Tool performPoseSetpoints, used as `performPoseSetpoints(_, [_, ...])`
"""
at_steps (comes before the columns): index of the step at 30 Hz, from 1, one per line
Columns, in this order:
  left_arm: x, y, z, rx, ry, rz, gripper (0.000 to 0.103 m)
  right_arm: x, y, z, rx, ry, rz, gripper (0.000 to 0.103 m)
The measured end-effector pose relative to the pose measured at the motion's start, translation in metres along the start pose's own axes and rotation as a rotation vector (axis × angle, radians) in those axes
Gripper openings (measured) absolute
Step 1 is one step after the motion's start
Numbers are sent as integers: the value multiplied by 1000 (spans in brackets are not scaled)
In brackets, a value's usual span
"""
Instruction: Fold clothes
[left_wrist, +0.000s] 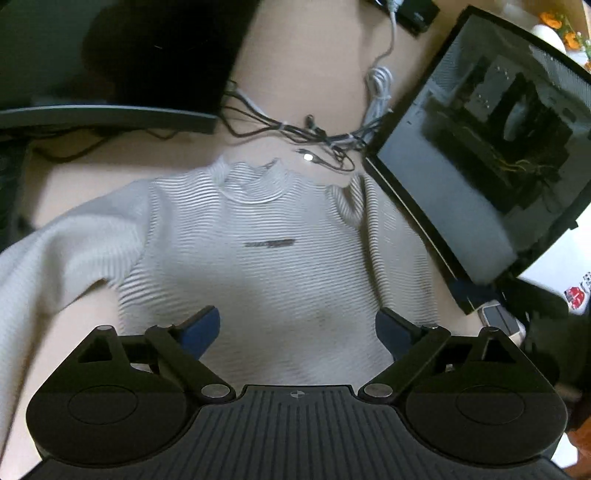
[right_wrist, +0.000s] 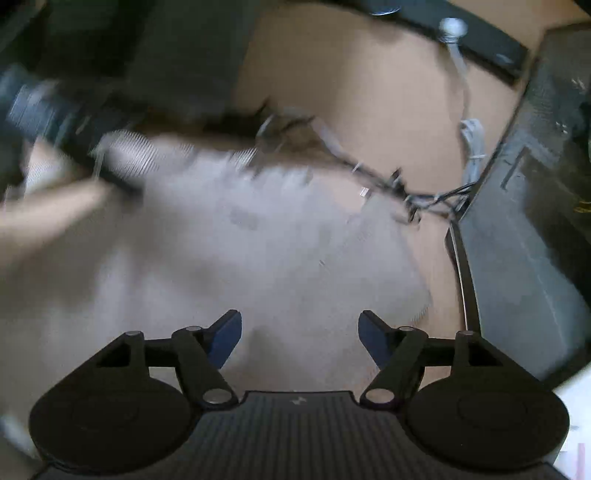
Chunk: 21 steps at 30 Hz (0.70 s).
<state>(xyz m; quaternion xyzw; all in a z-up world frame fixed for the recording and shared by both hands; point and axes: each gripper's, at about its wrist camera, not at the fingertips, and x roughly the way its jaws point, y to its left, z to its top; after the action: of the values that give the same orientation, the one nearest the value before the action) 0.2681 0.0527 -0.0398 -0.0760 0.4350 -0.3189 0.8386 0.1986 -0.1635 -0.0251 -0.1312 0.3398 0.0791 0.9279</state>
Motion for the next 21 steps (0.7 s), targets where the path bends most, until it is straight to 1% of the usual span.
performPoseSetpoints(2, [17,1,4,9,36,17,95,31,-5,15,94,34,28,61])
performPoseSetpoints(3, [23,2,3,4,60,25,95,42,-6,14,123,65,31,58])
performPoseSetpoints(5, [28,5,-4,-20,94,30,96,56,-9,5,165,115,25,58])
performPoseSetpoints(6, [28,7,-9,-36,107,30,97,57,-11,0,177,127,22,59])
performPoseSetpoints(7, [28,8,-14,-51,117,29,98,52,-12,-4,181,128,20,59])
performPoseSetpoints(11, [22,3,-26,-71,104,8,98,26,-16,-19,199,145,10,59])
performPoseSetpoints(14, [18,-2,-35,-88,111,-22,99,15,-17,-20,188,147,3,60])
performPoseSetpoints(16, [19,-4,-36,-82,109,-11,100,-4,-17,-19,176,124,9,61])
performPoseSetpoints(17, [20,-6,-36,-79,109,-6,101,-16,-15,-19,155,110,20,65])
performPoseSetpoints(18, [21,-7,-36,-77,108,-1,103,-29,-13,-19,122,97,36,72])
performPoseSetpoints(20, [22,-10,-36,-71,106,9,103,-51,-7,-24,52,109,79,82])
performPoseSetpoints(21, [22,-12,-36,-68,105,15,103,-58,-4,-28,29,127,97,82])
